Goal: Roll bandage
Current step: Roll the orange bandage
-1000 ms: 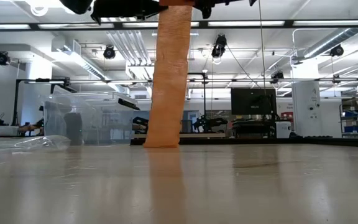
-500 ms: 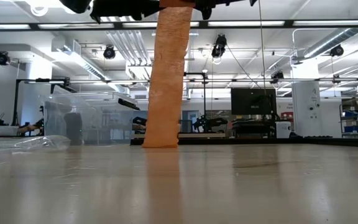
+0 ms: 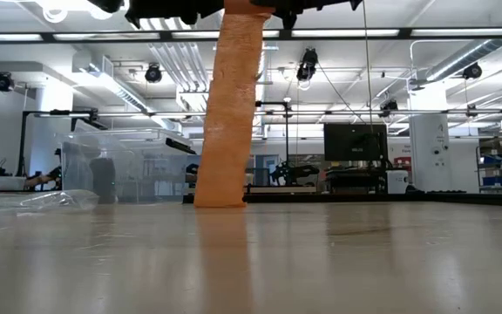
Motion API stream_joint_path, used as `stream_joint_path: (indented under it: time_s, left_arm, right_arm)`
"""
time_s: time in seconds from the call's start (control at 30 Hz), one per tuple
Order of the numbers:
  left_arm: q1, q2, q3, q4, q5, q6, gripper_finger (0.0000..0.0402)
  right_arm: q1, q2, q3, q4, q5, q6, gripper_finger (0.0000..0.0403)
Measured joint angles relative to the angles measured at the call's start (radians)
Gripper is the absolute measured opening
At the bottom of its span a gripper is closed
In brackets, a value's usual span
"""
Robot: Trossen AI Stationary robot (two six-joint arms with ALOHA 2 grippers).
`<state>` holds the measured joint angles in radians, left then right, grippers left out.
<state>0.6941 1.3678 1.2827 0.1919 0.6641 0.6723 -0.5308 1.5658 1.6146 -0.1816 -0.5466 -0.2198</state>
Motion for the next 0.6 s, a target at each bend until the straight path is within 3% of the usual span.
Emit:
stream_joint_path:
  time_s: [0.23,0.43,0.6]
  left_arm:
    - [0.014,-0.001,0.0,-0.02,-0.096,-0.055,0.0001]
    - [0.027,-0.001,-0.017,-0.051,-0.107,-0.083,0.0]
    - [0.027,-0.003,-0.047,-0.053,-0.107,-0.09,0.0]
  right_arm:
    - [0.0,-0.003,0.0,0.0,0.0,0.002,0.0053]
    - [0.0,-0.004,0.0,-0.001,0.006,0.004,0.0063]
    - [-0.006,-0.006,0.0,-0.002,0.08,0.028,0.0061]
